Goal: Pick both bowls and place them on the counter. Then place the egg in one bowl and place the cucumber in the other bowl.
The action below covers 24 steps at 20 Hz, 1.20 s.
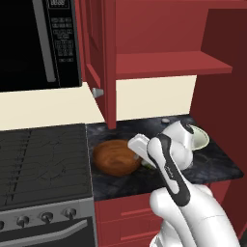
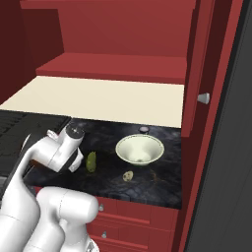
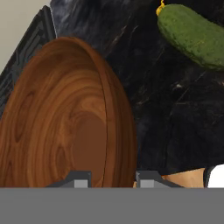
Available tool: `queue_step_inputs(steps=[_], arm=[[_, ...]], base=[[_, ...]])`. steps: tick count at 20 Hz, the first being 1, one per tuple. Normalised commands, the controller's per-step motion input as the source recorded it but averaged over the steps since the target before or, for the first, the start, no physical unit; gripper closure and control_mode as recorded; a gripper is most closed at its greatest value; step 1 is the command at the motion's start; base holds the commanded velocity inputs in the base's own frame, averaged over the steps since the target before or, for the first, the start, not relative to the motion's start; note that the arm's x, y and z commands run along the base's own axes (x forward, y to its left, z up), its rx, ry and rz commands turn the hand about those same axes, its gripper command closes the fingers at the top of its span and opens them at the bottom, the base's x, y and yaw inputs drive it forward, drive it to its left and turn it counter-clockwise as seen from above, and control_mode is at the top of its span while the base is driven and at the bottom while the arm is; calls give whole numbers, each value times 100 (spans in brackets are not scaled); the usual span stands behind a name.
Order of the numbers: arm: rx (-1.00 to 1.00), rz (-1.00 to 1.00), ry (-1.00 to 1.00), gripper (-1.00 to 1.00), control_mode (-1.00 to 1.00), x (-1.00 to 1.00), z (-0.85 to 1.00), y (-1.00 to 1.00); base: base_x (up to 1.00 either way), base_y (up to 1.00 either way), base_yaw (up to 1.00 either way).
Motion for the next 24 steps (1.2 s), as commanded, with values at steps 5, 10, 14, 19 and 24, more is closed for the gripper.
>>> queue_step_inputs(steps=[5,10,14,19,24], arm=[[0,5,7,100,-100,42,-37,12],[0,5,5,100,-100,37,-48,5],[0,3,1,100,-100,36,-45,3],[0,0,0,100,-100,28,-40,4],[0,0,0,-100,-100,0,-4,1]], base=[[0,0,0],[0,0,0],[0,0,0],[0,0,0],[0,0,0]])
